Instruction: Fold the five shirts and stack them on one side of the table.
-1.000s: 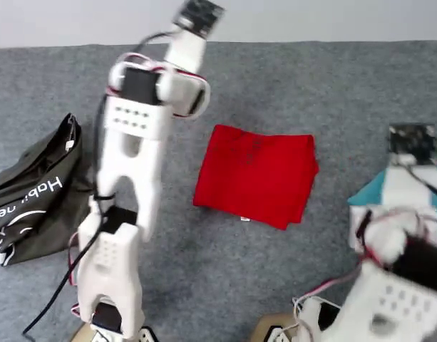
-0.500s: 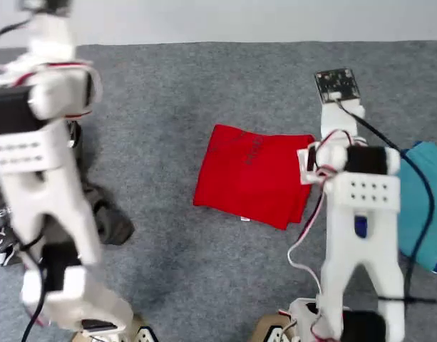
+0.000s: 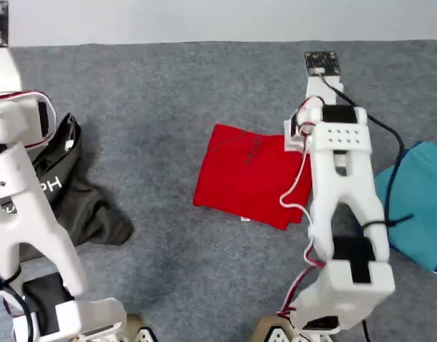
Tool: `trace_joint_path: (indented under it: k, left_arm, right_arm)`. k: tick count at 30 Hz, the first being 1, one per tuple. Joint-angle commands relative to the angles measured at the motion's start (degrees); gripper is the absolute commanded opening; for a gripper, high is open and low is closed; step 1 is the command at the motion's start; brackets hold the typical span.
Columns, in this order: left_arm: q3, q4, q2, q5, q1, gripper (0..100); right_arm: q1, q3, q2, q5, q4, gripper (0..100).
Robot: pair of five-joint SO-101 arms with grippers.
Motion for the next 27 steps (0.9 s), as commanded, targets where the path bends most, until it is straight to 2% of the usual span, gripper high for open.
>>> trace_joint_path:
  k: [1, 16, 23, 27]
  left_arm:
    - [-0.2, 1.1, -1.7, 0.2, -0.4, 1]
    - [-0.1, 1.0, -1.6, 0.2, -0.4, 1]
    - [-0.1, 1.1, -1.6, 0.2, -0.4, 1]
    - [-0.1, 1.1, -1.7, 0.2, -0.4, 1]
  right_arm:
    - [-0.9, -6.7, 1.9, -1.7, -0.6, 16.1]
    - [-1.0, -8.6, 9.3, -1.7, -1.2, 15.6]
    - [-0.9, -12.0, 12.0, -1.2, -0.7, 3.5]
    - [-0.9, -12.1, 11.9, 0.8, -0.7, 0.9]
